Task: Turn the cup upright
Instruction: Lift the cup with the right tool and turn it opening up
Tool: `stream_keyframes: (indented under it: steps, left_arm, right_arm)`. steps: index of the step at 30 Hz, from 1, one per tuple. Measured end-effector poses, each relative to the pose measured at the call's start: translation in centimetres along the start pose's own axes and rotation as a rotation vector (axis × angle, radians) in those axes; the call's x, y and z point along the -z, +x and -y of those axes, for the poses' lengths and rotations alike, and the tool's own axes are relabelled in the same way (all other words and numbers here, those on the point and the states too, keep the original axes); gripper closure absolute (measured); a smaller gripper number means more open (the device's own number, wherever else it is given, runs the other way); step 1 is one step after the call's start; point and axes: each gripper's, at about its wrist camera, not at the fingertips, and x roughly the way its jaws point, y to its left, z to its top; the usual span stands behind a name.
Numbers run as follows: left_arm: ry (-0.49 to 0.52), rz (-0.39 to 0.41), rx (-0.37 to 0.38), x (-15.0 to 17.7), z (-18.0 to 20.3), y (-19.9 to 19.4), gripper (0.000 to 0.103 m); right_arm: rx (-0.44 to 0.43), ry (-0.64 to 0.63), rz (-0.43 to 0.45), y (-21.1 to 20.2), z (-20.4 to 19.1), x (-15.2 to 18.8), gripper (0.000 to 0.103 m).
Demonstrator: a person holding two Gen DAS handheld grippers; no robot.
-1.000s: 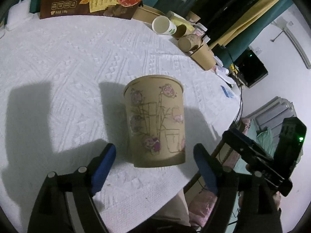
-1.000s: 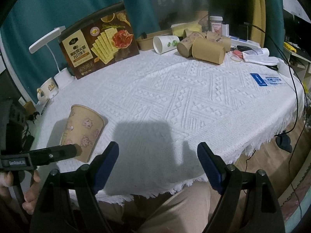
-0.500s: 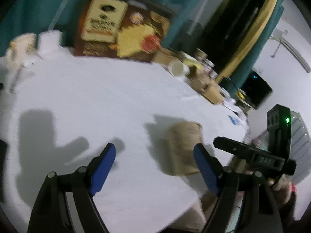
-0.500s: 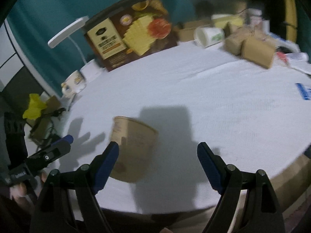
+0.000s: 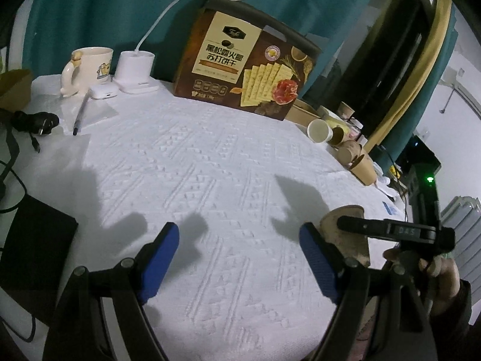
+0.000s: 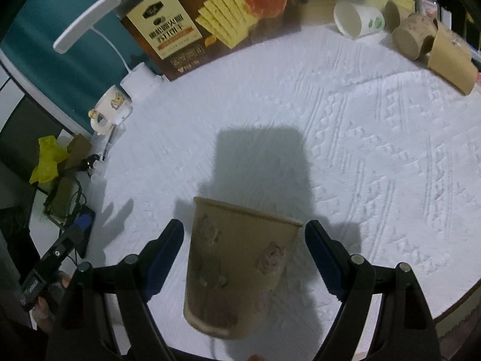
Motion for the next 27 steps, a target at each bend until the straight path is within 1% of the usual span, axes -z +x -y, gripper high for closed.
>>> stream_keyframes:
  steps: [3,8,10,11,16,19,21,23,26,27]
  left_arm:
    - [0.006,0.006,0.003,0.1,-0.2,-0.2,0.021]
    - [0.017,0.000,0.002,0.3,-0.4,-0.6,0.021]
    - [0.021,-0.002,-0.002,0.4,-0.3,-0.6,0.021]
    - [0.025,-0.003,-0.005,0.4,-0.2,-0.7,0.021]
    - [0.048,-0.007,-0.008,0.4,0.6,-0.6,0.021]
    - [0.058,-0.013,-0.006,0.4,1.0,-0.4,0.021]
    - [0.063,-0.014,-0.004,0.4,1.4,-0.3,0.021]
    - [0.067,-0.013,-0.005,0.4,1.8,-0.2,0.021]
    - [0.066,0.004,-0.003,0.3,2.2,-0.3,0.021]
    - [0.066,0.011,-0.003,0.2,2.4,-0.4,0.021]
  right_arm:
    - [-0.009,0.011,-0.017,0.7,-0.1,-0.4,0.022]
    - [-0.002,-0.011,-0.042,1.4,-0.4,-0.7,0.022]
    - [-0.012,-0.029,-0.057,1.6,-0.6,-0.7,0.026]
    - [-0.013,-0.044,-0.064,1.7,-0.8,-0.7,0.034]
    - [-0.017,-0.059,-0.042,1.0,-0.7,-0.6,0.035]
    - [-0.028,-0.052,0.016,-0.2,-0.4,-0.9,0.035]
    - [0.003,-0.068,0.076,-0.9,-0.4,-1.4,0.035]
    - [0.051,-0.099,0.156,-1.6,-0.6,-2.0,0.035]
    - [0.208,-0.190,0.310,-2.3,-1.4,-2.3,0.035]
    - [0.236,-0.214,0.351,-2.3,-1.5,-2.3,0.035]
